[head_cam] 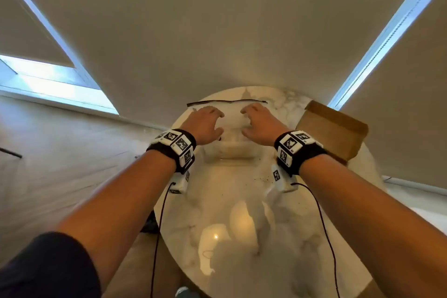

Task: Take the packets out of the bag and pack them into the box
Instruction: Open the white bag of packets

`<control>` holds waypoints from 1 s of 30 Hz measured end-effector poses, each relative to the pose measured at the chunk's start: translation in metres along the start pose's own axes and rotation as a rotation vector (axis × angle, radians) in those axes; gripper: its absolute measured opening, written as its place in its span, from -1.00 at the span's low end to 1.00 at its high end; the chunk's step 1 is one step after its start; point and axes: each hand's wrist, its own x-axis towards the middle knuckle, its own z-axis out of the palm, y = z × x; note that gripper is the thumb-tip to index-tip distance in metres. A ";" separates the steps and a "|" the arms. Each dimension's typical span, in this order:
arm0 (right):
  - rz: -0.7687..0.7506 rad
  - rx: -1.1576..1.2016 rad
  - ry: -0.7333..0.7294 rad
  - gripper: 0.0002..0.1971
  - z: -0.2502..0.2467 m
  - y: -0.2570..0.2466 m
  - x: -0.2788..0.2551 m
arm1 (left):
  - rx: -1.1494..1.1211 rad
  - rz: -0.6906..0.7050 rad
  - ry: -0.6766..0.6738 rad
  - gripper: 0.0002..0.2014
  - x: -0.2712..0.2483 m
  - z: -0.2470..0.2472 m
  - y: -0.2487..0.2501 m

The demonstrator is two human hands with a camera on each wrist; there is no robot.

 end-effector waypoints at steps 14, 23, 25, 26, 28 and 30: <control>0.003 -0.259 0.025 -0.42 0.022 0.025 0.044 | 0.095 -0.024 -0.077 -0.24 0.035 0.022 -0.008; -0.026 -0.014 0.102 -0.81 0.027 0.032 0.035 | 0.179 0.026 -0.031 -0.54 0.043 0.024 -0.009; -0.027 0.039 0.140 -0.83 0.026 0.033 0.032 | 0.197 0.027 0.007 -0.67 0.043 0.026 -0.009; -0.028 0.057 0.161 -0.82 0.026 0.033 0.030 | 0.192 0.024 0.020 -0.74 0.043 0.026 -0.009; -0.034 0.088 0.196 -0.81 0.024 0.031 0.028 | 0.139 0.009 0.028 -0.86 0.043 0.023 -0.007; -0.044 0.113 0.232 -0.82 0.023 0.030 0.027 | 0.087 -0.006 0.034 -0.85 0.043 0.019 -0.005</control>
